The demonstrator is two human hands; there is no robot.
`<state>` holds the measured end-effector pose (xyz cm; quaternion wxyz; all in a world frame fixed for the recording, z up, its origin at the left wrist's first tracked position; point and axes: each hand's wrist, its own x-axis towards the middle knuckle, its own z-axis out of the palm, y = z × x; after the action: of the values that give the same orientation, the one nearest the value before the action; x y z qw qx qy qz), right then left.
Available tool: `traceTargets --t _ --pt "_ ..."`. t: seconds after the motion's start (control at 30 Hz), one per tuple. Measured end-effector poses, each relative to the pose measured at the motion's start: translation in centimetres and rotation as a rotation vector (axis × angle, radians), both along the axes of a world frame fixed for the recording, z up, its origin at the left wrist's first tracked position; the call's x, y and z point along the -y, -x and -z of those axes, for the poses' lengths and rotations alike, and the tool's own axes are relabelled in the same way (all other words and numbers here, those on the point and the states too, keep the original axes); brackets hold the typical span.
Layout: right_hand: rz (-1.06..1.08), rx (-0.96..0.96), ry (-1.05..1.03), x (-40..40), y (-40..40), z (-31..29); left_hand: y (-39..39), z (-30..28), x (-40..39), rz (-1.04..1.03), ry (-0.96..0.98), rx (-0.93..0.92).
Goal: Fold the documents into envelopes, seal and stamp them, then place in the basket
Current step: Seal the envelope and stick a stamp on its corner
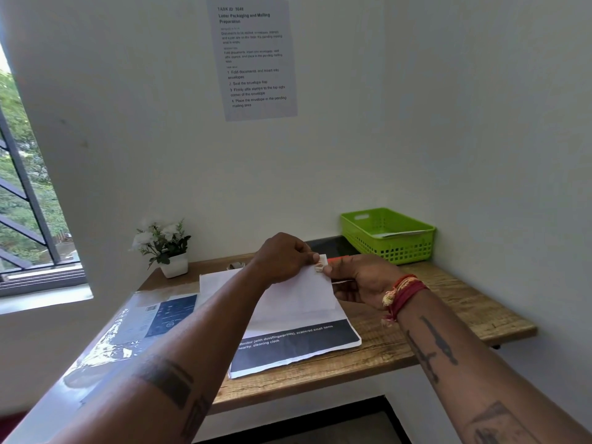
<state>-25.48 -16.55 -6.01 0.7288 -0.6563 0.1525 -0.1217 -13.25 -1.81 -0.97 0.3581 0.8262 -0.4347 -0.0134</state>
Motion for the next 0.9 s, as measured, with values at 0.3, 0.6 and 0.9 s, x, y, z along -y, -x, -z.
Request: traceTargets --t 0.3,0.6,0.9 --pt "0.054 -0.029 0.127 -0.2 -0.4 -0.9 -0.5 0.2 -0.5 -0.021 0.044 0.008" --pt "0.102 -0.005 0.149 -0.5 0.5 -2.5 -0.7 -0.1 0.6 -0.033 0.048 0.066" --pt "0.536 0.184 -0.098 7.8 3.9 -6.5 0.3 -1.6 1.8 -0.169 0.455 0.254"
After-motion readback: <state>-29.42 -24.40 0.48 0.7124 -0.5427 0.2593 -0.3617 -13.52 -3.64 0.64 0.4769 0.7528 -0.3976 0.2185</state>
